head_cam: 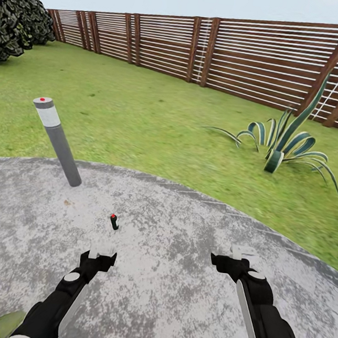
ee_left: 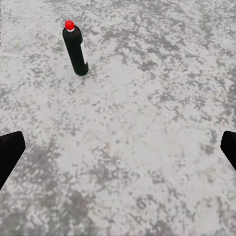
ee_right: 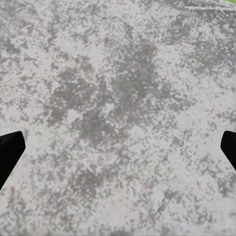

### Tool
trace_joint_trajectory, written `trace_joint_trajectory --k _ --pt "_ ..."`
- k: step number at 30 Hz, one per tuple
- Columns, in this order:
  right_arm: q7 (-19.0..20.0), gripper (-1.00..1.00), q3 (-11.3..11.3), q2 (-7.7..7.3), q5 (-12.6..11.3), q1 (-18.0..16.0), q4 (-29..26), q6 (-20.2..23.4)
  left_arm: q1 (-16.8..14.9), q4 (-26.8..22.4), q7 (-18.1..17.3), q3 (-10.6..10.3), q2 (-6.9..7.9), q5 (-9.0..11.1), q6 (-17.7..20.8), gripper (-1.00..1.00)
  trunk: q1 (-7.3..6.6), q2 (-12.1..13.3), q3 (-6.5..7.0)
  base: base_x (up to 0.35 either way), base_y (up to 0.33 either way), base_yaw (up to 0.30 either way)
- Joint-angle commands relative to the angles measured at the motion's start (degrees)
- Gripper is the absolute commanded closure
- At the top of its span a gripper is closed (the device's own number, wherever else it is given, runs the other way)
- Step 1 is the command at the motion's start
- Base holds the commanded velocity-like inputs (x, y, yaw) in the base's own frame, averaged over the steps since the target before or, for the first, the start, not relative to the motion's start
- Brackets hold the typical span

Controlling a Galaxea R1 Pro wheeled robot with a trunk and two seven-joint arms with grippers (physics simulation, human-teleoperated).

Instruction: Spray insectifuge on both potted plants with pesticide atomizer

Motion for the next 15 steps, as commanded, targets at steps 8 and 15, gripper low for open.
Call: trace_joint_trajectory --k 8,15 --pt "0.0 -1.0 0.0 -0.01 0.0 0.0 -0.1 0.3 0.0 -0.1 0.0 -0.1 -0.02 0.0 -0.6 -1.0 -0.01 0.0 -0.2 0.106 0.0 0.014" --pt "0.0 -1.0 0.0 -0.01 0.0 0.0 -0.1 0.3 0.0 -0.1 0.0 -0.3 -0.01 0.0 -0.7 -1.0 -0.01 0.0 -0.54 0.325 -0.019 0.141"
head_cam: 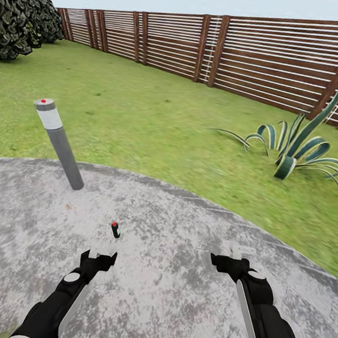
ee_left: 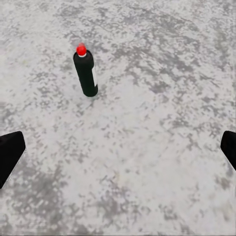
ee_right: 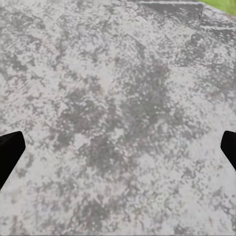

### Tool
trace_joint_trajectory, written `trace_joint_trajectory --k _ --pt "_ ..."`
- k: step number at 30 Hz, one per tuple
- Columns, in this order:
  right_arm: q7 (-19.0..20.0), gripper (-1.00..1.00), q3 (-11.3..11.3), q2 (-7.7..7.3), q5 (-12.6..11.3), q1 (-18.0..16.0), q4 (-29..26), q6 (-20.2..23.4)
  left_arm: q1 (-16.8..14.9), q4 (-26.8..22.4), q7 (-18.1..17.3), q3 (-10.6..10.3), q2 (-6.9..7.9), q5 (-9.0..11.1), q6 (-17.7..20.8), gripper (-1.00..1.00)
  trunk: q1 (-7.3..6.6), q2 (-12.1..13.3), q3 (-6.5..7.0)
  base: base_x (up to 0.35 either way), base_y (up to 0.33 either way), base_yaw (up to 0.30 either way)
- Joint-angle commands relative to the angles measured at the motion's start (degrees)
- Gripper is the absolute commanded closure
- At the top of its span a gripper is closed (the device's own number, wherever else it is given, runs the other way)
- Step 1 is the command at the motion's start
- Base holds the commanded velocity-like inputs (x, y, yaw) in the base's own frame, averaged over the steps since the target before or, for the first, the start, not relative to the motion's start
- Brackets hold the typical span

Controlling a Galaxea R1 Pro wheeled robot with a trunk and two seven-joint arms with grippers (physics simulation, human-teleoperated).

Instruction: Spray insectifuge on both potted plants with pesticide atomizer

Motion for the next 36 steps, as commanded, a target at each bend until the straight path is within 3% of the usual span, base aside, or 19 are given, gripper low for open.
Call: trace_joint_trajectory --k 1,20,25,36 --pt "0.0 -1.0 0.0 -0.02 0.0 0.0 -0.1 0.3 0.0 -0.1 0.0 -0.1 -0.01 0.0 0.3 -1.0 0.03 0.0 -0.09 0.337 -0.087 0.116" --pt "0.0 -1.0 0.0 -0.02 0.0 0.0 -0.1 0.3 0.2 -0.2 0.0 -0.1 -0.01 0.0 0.1 -1.0 0.03 0.0 -0.33 0.143 -0.087 0.049" --pt "0.0 -1.0 0.0 -0.02 0.0 0.0 -0.2 0.3 0.2 -0.2 0.0 -0.1 -0.01 0.0 -1.8 -1.0 0.03 0.0 -0.33 0.005 -0.004 0.017" --pt "0.0 -1.0 0.0 -0.02 0.0 0.0 -0.1 0.3 0.2 -0.1 0.0 0.0 -0.01 0.0 -1.9 -1.0 0.03 0.0 -0.33 0.146 0.0 0.252"
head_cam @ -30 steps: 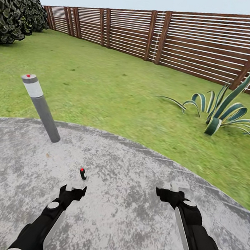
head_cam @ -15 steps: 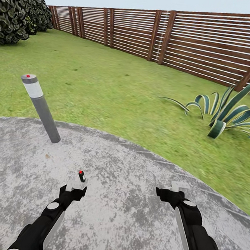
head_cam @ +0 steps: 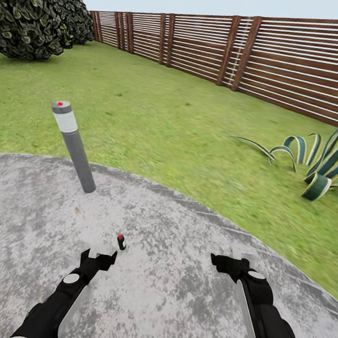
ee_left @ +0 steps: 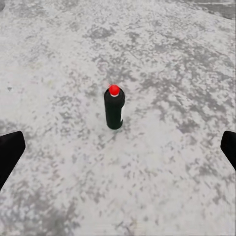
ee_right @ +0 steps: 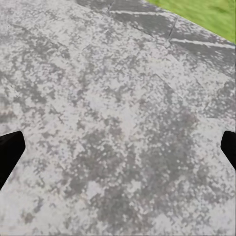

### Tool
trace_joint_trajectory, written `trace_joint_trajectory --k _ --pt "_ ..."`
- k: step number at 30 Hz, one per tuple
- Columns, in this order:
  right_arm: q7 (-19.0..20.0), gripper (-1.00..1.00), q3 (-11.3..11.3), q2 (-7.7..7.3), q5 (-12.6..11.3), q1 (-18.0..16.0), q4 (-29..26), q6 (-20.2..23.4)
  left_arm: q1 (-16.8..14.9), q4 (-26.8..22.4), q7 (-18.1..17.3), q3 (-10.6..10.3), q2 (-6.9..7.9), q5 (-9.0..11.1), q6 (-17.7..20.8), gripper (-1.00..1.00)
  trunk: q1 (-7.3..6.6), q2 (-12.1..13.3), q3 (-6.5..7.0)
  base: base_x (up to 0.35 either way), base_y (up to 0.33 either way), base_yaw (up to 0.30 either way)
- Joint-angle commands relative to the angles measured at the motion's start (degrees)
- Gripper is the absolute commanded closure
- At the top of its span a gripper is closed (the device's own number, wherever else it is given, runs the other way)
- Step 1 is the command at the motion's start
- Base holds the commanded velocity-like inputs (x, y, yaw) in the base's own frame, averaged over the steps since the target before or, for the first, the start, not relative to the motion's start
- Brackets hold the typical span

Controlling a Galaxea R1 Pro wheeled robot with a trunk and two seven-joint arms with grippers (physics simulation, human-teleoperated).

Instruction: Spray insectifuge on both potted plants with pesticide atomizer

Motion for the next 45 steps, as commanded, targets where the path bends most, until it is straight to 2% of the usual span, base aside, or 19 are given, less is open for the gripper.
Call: trace_joint_trajectory --k 1,21,30,37,45 --pt "0.0 -1.0 0.0 -0.02 0.0 0.0 -0.1 0.3 0.0 -0.1 0.0 0.0 -0.01 0.0 0.3 -1.0 0.02 0.0 -0.05 0.301 0.0 0.243" --pt "0.0 -1.0 0.0 -0.02 0.0 0.0 -0.2 0.3 0.0 -0.2 0.1 0.1 -0.01 0.0 0.3 -1.0 0.02 0.0 -0.08 0.035 0.0 0.026" --pt "0.1 -1.0 -0.1 -0.1 0.0 0.0 -0.2 0.3 -0.2 0.2 0.0 0.1 -0.01 0.0 0.0 -1.0 2.0 -3.6 -2.33 0.0 0.0 0.0" --pt "0.2 -1.0 0.0 -0.1 0.0 0.0 -0.1 0.3 -1.0 0.7 0.0 0.0 0.07 0.3 -5.7 -1.0 3.54 -6.4 -4.24 0.0 0.0 0.0" --pt "0.2 -1.0 0.0 -0.1 -0.1 0.0 -0.2 0.3 -1.6 0.8 0.0 0.0 0.08 0.5 -6.5 -1.0 5.29 -9.6 -6.29 0.0 0.0 0.0"
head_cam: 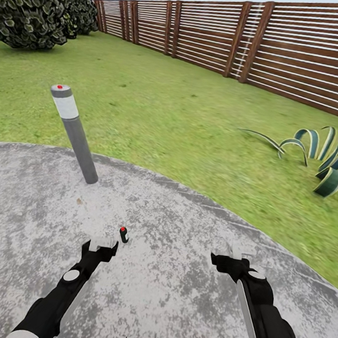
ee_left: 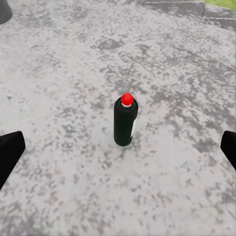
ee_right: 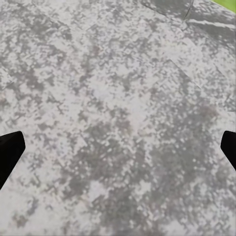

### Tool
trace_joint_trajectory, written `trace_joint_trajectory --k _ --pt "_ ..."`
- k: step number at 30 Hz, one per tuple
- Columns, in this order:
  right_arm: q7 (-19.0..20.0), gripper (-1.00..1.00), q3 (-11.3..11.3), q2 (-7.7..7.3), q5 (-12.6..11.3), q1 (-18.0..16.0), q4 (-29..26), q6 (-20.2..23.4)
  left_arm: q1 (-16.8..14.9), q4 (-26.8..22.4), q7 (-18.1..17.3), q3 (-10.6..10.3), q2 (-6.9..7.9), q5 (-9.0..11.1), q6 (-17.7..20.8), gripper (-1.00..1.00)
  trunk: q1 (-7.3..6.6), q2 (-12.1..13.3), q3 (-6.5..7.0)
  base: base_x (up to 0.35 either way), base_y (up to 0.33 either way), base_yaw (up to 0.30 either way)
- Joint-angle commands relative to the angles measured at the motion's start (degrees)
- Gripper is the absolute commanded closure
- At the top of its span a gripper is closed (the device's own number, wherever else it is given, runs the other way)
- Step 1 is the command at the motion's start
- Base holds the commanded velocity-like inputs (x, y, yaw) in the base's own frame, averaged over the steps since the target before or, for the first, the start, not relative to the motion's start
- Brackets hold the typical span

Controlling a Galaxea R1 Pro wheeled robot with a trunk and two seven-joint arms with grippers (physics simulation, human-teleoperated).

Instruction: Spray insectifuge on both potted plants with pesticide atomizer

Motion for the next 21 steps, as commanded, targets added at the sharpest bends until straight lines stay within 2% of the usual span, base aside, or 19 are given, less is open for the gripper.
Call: trace_joint_trajectory --k 1,13,21 --pt "0.0 -1.0 0.0 -0.01 0.0 0.0 -0.1 0.3 0.0 0.0 0.0 0.0 0.0 0.0 -0.1 -1.0 0.21 -0.4 -0.25 0.0 0.0 0.0" --pt "0.0 -1.0 0.0 -0.01 0.1 0.0 -0.1 0.3 0.0 0.0 0.1 0.0 0.0 0.0 -0.1 -1.0 0.21 -0.4 -0.37 0.0 0.0 0.0" --pt "0.0 -1.0 0.0 -0.01 0.0 0.0 -0.1 0.3 0.0 0.0 0.1 0.0 0.0 0.0 -0.1 -1.0 0.21 -0.4 -0.96 0.0 0.0 0.0"
